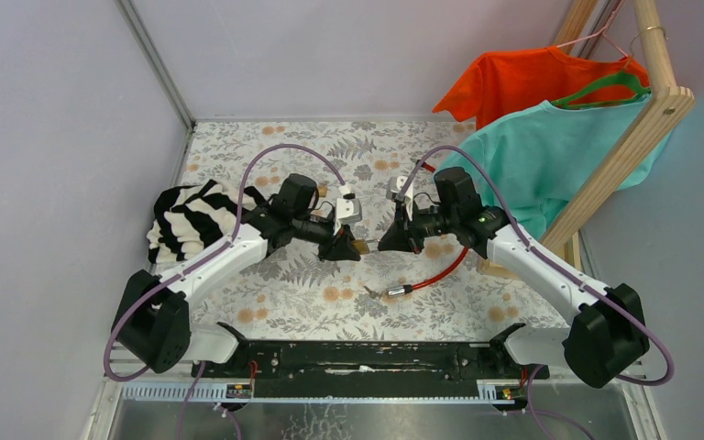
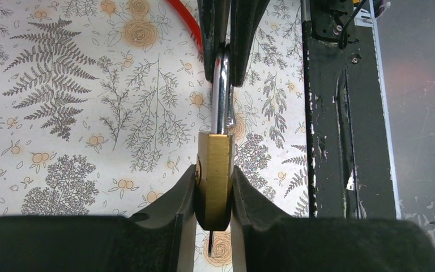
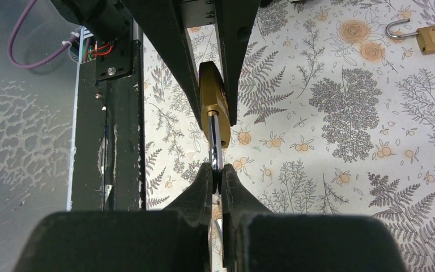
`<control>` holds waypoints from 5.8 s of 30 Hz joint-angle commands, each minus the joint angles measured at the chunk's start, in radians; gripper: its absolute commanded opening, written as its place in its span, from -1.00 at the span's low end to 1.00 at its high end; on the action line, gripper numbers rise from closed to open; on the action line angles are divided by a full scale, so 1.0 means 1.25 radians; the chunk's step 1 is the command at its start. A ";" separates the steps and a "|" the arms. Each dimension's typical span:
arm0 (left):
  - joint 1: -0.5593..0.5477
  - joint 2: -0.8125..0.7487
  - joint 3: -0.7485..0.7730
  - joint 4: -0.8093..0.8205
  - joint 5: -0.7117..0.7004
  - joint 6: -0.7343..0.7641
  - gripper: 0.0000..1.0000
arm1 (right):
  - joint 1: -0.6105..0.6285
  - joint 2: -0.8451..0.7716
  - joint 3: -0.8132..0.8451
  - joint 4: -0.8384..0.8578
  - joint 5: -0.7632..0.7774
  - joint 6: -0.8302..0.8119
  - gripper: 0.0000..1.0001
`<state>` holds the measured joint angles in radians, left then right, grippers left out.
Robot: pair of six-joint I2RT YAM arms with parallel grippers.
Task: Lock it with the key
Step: Lock the lock.
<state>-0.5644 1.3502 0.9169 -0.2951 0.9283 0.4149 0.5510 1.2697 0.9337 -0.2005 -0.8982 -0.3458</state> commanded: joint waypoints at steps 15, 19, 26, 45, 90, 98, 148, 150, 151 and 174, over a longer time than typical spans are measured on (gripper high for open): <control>-0.030 0.025 0.051 0.075 0.073 -0.005 -1.00 | 0.073 0.010 -0.031 0.166 -0.017 0.053 -1.00; -0.030 0.025 0.050 0.075 0.116 -0.006 -1.00 | 0.081 -0.002 -0.041 0.161 0.003 0.019 -1.00; -0.030 0.026 0.050 0.072 0.154 -0.002 -1.00 | 0.082 -0.018 -0.049 0.162 0.002 0.006 -1.00; -0.043 0.065 0.107 0.121 0.105 -0.101 -1.00 | 0.111 0.002 -0.076 0.232 -0.038 0.059 -1.00; 0.005 0.037 0.147 0.018 0.095 0.072 -1.00 | 0.261 0.059 -0.127 0.628 -0.283 0.362 -1.00; 0.004 0.027 0.234 -0.068 0.079 0.161 -1.00 | 0.241 0.030 -0.072 0.391 -0.241 0.181 -1.00; -0.002 -0.002 0.103 0.004 0.058 0.111 -1.00 | 0.054 -0.127 -0.033 0.132 0.095 0.007 -0.19; -0.003 0.003 0.105 0.004 0.061 0.108 -1.00 | 0.054 -0.118 -0.030 0.135 0.091 0.014 -0.31; -0.003 0.004 0.104 0.004 0.061 0.107 -1.00 | 0.054 -0.115 -0.029 0.137 0.091 0.017 -0.36; 0.023 -0.054 0.065 0.059 0.074 0.050 0.45 | -0.027 -0.156 -0.053 0.182 0.013 0.060 -1.00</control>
<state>-0.5571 1.3388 1.0138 -0.2859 1.0073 0.4694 0.5453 1.1191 0.8490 -0.0410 -0.7872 -0.2947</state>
